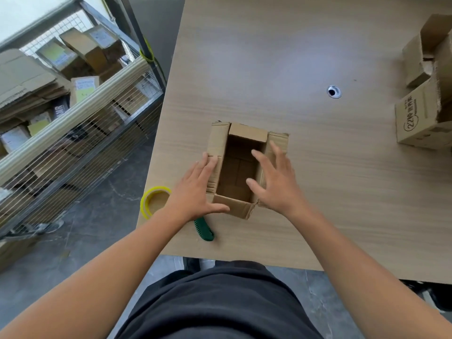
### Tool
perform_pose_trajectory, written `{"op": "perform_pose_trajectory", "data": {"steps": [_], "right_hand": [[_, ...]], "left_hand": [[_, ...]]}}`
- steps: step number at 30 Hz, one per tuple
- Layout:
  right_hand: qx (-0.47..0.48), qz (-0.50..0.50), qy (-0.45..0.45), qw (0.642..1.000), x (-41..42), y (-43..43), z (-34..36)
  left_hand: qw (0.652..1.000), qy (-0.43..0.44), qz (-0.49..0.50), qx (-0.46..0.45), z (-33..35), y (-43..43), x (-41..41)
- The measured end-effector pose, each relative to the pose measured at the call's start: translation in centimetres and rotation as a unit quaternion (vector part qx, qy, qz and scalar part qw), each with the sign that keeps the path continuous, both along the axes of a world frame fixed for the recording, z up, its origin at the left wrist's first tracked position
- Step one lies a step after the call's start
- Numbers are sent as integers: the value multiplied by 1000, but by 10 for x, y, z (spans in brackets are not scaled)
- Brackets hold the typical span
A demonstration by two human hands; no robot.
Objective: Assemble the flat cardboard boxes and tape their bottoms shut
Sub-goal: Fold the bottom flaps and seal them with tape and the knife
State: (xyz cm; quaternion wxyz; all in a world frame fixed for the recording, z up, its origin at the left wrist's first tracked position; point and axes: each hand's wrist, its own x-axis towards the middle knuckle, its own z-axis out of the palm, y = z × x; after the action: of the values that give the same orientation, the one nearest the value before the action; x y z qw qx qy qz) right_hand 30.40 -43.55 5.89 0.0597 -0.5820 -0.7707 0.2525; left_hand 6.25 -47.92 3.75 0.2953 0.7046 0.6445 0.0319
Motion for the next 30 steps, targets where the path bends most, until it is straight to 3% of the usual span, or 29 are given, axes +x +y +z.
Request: {"op": "perform_pose_trajectory", "data": {"steps": [4, 9, 13, 16, 18, 20, 23, 27, 30], "right_hand": [[27, -49, -70, 996, -11, 43, -11], [48, -42, -118, 991, -23, 74, -17], [116, -85, -20, 989, -22, 93, -6], [10, -240, 90, 967, -17, 112, 0], [-42, -265, 144, 952, -24, 102, -1], [41, -239, 159, 957, -30, 84, -5], [219, -206, 80, 950, -26, 51, -9], [76, -119, -21, 990, -20, 8, -20], [56, -114, -54, 990, -18, -1, -26]], "left_hand": [[1000, -12, 19, 20, -2, 4, 3], [999, -22, 24, -2, -3, 5, 2], [999, -25, 20, -12, 1, 4, -1], [999, -32, 1, -15, 6, -5, -1], [999, -38, -6, -26, 8, -12, 0], [998, -53, -1, -24, 4, -19, -2], [991, -130, 16, -33, -6, -22, -5], [991, -128, -8, -49, -5, -18, -1], [989, -135, 12, -57, 1, -15, 11]]}}
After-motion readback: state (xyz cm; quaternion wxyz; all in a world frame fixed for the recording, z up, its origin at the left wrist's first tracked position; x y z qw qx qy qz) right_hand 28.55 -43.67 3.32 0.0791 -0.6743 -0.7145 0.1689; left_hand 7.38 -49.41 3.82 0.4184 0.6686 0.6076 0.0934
